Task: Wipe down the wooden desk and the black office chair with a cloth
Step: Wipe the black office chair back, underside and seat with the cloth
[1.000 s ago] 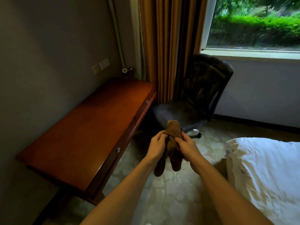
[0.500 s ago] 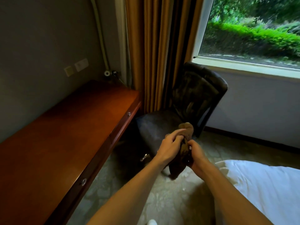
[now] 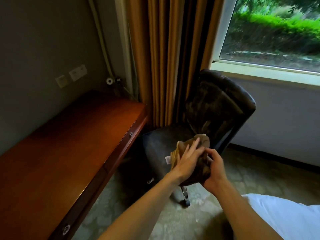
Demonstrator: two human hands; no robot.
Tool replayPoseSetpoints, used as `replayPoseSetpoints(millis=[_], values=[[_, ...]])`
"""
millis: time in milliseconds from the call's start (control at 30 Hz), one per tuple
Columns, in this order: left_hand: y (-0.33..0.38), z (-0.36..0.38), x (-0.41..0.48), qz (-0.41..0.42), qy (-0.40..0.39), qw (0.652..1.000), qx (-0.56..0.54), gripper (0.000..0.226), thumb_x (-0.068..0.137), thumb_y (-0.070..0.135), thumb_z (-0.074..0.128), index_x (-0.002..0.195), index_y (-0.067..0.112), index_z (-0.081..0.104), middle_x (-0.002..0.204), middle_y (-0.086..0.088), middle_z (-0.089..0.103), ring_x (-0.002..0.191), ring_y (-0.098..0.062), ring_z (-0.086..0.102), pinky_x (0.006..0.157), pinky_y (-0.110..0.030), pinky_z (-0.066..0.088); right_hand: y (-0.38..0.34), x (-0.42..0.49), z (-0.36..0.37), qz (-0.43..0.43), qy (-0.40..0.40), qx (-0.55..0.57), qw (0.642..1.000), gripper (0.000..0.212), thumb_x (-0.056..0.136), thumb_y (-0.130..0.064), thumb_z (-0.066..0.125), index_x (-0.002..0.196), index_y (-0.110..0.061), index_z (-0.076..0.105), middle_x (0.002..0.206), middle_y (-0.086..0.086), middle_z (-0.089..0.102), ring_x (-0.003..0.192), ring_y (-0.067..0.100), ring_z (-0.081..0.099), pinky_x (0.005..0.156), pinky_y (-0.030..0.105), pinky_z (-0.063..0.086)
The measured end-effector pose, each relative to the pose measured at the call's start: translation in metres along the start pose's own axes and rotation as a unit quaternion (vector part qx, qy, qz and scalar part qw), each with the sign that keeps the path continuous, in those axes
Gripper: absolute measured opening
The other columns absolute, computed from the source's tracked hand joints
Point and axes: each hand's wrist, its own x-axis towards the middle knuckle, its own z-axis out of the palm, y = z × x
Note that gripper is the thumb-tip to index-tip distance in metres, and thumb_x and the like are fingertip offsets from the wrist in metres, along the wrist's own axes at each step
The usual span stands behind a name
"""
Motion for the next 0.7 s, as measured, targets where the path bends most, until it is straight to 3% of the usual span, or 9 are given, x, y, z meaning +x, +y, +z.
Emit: replayPoseSetpoints(millis=[67,167,267,333,367,433,500,600,700], values=[[-0.002,0.003,0.017,-0.033,0.025,0.997,-0.068,0.087,0.075,0.085,0.045,0.155,0.054,0.031,0.164,0.002,0.037,0.155,-0.022,0.025,0.128,-0.051,0.015,-0.006,0.017,-0.004,0.011,0.002,0.008,1.000,0.052,0.082,-0.055,0.068,0.121,-0.021,0.075,0.125,0.011,0.072,0.112,0.029,0.071,0.099,0.050,0.051],[0.000,0.006,0.048,-0.053,0.058,0.994,-0.081,0.082,0.077,0.087,0.045,0.152,0.056,0.037,0.163,0.006,0.038,0.153,-0.015,0.028,0.127,-0.047,0.019,-0.019,0.060,-0.020,0.032,0.002,0.023,0.999,0.060,0.071,-0.056,0.083,0.119,-0.021,0.076,0.129,0.010,0.070,0.116,0.027,0.069,0.095,0.043,0.052],[0.005,0.009,0.086,-0.089,0.123,0.983,-0.105,0.075,0.077,0.089,0.048,0.135,0.043,0.063,0.140,0.003,0.061,0.136,-0.013,0.051,0.120,-0.043,0.035,-0.045,0.090,-0.018,0.068,-0.049,-0.016,0.996,0.073,0.066,-0.057,0.086,0.127,-0.019,0.072,0.141,0.012,0.061,0.128,0.030,0.061,0.094,0.044,0.056],[0.015,0.016,0.120,-0.112,0.163,0.972,-0.124,0.088,0.070,0.093,0.048,0.133,0.032,0.064,0.138,-0.001,0.062,0.135,-0.019,0.052,0.120,-0.047,0.035,-0.072,0.121,-0.027,0.082,-0.055,-0.085,0.992,0.084,0.068,-0.059,0.078,0.140,-0.020,0.062,0.148,0.009,0.054,0.134,0.030,0.056,0.102,0.050,0.052],[0.021,0.018,0.134,-0.116,0.171,0.968,-0.141,0.095,0.067,0.093,0.047,0.136,0.030,0.061,0.141,-0.002,0.060,0.137,-0.021,0.050,0.120,-0.048,0.034,-0.083,0.134,-0.032,0.100,-0.066,-0.103,0.987,0.080,0.065,-0.054,0.081,0.136,-0.020,0.065,0.141,0.011,0.061,0.127,0.031,0.061,0.095,0.050,0.056],[0.032,0.019,0.157,-0.110,0.203,0.958,-0.173,0.094,0.065,0.087,0.050,0.139,0.030,0.061,0.141,0.001,0.061,0.135,-0.018,0.053,0.121,-0.047,0.034,-0.106,0.154,-0.040,0.131,-0.085,-0.114,0.981,0.053,0.065,-0.040,0.081,0.113,-0.018,0.078,0.119,0.018,0.072,0.105,0.034,0.073,0.074,0.044,0.062],[0.042,0.025,0.185,-0.104,0.263,0.940,-0.188,0.071,0.079,0.075,0.053,0.137,0.036,0.063,0.142,0.006,0.062,0.134,-0.015,0.054,0.123,-0.049,0.030,-0.137,0.179,-0.058,0.131,-0.066,-0.123,0.982,0.038,0.070,-0.032,0.074,0.103,-0.013,0.080,0.108,0.021,0.075,0.091,0.034,0.076,0.065,0.042,0.062],[0.042,0.029,0.216,-0.103,0.361,0.899,-0.223,0.026,0.102,0.040,0.056,0.124,0.035,0.068,0.135,0.000,0.066,0.126,-0.019,0.061,0.116,-0.047,0.042,-0.169,0.202,-0.057,0.146,-0.048,-0.158,0.975,0.041,0.083,-0.025,0.062,0.116,-0.003,0.072,0.104,0.024,0.075,0.090,0.038,0.075,0.080,0.049,0.062],[0.039,0.034,0.238,-0.115,0.422,0.869,-0.233,0.021,0.102,0.020,0.059,0.118,0.026,0.071,0.125,-0.008,0.070,0.117,-0.023,0.066,0.111,-0.046,0.049,-0.187,0.221,-0.061,0.157,-0.036,-0.194,0.968,0.042,0.086,-0.021,0.055,0.119,0.000,0.070,0.110,0.028,0.072,0.104,0.042,0.070,0.101,0.056,0.052]])
